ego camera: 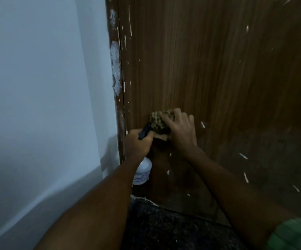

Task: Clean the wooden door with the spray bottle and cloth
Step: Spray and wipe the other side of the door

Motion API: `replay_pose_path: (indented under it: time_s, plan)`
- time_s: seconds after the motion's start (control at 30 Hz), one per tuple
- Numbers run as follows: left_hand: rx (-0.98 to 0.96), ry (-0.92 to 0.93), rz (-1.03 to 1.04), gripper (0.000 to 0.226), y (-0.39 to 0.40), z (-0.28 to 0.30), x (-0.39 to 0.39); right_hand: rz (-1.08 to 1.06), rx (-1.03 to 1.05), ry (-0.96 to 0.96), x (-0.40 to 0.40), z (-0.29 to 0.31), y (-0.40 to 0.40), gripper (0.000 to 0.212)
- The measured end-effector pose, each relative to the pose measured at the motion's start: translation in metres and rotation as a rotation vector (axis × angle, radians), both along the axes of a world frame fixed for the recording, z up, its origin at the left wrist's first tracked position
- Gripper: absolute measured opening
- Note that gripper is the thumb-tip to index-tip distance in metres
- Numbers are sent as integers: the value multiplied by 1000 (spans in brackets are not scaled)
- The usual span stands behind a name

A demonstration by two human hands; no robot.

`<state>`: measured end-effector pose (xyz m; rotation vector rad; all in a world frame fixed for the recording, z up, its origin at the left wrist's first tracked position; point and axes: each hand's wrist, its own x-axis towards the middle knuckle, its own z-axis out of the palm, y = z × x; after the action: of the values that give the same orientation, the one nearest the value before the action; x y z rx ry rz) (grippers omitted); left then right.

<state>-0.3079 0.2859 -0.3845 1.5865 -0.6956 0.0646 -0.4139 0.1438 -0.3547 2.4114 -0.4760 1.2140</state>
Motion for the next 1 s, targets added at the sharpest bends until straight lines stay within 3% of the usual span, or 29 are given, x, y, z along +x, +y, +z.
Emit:
replay_pose_path:
  time_s: [0.1, 0.17, 0.2, 0.33, 0.4, 0.57, 0.6, 0.73, 0.77, 0.83, 0.93, 1.0]
  plan:
    - [10, 22, -42, 36, -3, -1, -11, 3, -59, 373, -22, -47, -4, 89]
    - [31, 47, -58, 30, -9, -1, -15, -41, -61, 540, -31, -53, -11, 86]
    - [34, 60, -75, 27, -13, -1, -18, -54, -57, 468, -32, -42, -15, 83]
    - [48, 65, -135, 25, -32, -1, -30, -118, 71, -149, -31, 17, -21, 66]
    - [56, 68, -143, 28, -39, -6, -35, -96, 83, -143, -36, 9, -23, 66]
    - [80, 67, -182, 25, -52, -5, -48, -55, 11, 414, -66, -68, -33, 83]
    - [80, 53, -190, 26, -55, -1, -53, -47, 25, 385, -72, -62, -39, 82]
    - [52, 19, -200, 31, -69, 15, -68, -49, 102, -173, -78, -4, -48, 64]
    - [58, 4, -201, 31, -71, 17, -70, -57, 96, -224, -81, -1, -49, 60]
    - [66, -15, -225, 28, -73, 18, -73, -59, 126, -77, -92, -16, -51, 66]
    - [99, -6, -244, 24, -74, 17, -77, -86, 149, 397, -119, -69, -54, 77]
    - [125, -12, -261, 25, -74, 20, -82, -110, 87, 447, -130, -75, -63, 77]
